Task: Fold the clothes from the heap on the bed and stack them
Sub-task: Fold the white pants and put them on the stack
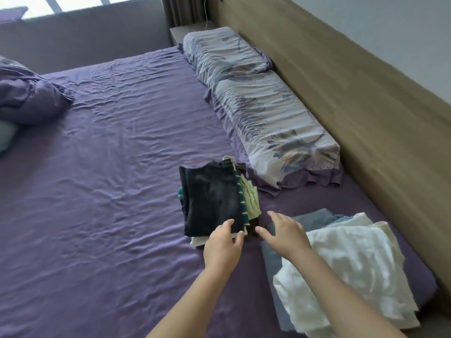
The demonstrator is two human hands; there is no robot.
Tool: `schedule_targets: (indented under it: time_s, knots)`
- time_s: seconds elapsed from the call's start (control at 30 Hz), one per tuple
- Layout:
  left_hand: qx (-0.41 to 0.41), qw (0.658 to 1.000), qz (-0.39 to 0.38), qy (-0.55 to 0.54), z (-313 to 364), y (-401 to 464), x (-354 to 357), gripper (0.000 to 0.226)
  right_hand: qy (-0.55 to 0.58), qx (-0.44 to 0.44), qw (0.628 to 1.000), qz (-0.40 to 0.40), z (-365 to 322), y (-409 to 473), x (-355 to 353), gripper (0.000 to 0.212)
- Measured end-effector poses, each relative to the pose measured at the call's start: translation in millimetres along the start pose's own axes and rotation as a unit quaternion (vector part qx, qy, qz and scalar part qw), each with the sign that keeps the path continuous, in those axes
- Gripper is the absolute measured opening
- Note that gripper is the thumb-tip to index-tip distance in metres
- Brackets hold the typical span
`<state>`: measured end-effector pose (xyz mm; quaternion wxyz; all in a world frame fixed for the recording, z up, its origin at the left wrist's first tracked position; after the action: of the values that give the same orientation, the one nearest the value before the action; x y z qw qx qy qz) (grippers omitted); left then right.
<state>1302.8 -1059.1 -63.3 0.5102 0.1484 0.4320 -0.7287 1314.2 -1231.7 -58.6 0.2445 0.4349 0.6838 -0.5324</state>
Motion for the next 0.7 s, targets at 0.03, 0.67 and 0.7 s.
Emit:
schedule_targets:
  time_s: [0.03,0.67,0.7]
  knots:
    - [-0.008,1.0,0.007,-0.006,-10.0,5.7,-11.0,0.048,0.005,0.002,1.0,-0.007,-11.9,7.3,1.6,0.065]
    - [-0.215,0.836,-0.135,-0.487,-129.1,159.9,-43.1,0.102,0.163,0.133,0.972,-0.104,-36.4,185.9,58.8,0.1]
    - [-0.203,0.827,-0.142,-0.505,-132.6,162.9,-41.4,0.099,0.202,0.135,0.964,-0.109,-30.4,190.9,60.7,0.109]
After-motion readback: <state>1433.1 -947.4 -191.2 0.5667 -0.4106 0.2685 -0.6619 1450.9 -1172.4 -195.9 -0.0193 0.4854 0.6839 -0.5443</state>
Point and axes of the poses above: each hand's wrist, its own y-axis towards the middle knuckle, its own x-axis out of the palm, z = x × y, the point moved 1 cm from there along y, towards the middle knuckle, and after that the axes turned 14 degrees about -z, right-handed, at the moved point
